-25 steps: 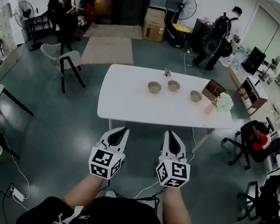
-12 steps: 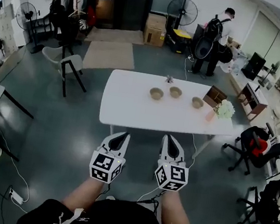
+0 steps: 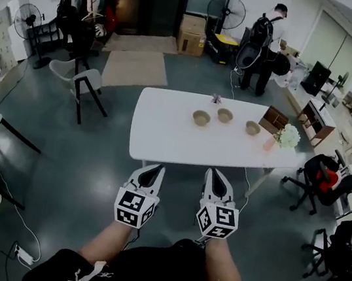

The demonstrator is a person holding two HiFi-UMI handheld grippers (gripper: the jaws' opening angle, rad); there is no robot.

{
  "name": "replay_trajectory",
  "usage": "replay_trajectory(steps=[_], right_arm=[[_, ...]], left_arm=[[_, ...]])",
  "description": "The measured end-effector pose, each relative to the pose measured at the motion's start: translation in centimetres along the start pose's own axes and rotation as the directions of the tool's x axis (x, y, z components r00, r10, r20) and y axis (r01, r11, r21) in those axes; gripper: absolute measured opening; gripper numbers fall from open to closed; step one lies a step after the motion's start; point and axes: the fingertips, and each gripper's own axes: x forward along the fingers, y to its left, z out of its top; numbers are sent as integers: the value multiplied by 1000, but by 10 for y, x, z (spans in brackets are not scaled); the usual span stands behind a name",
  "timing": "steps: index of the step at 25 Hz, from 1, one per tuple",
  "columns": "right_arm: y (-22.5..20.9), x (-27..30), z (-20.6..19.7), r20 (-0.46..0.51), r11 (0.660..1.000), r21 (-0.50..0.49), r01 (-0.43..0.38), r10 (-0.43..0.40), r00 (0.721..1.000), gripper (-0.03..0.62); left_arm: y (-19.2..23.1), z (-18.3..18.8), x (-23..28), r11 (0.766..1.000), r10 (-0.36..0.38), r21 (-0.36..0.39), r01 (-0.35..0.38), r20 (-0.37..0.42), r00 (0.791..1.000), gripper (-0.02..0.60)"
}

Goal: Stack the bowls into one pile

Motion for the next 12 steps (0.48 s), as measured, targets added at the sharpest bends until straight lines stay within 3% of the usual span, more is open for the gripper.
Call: replay_trajectory(steps=[7,12], right_arm=[[-22,40,-17,5,1000,-12,-10,10,1000,15],[-54,103,-20,10,1000,-8,-26,26,1000,15]], left_arm=[[18,-13,43,1000,7,6,-7,11,1000,12],[49,-11,100,999,43,6,-43,5,999,12]])
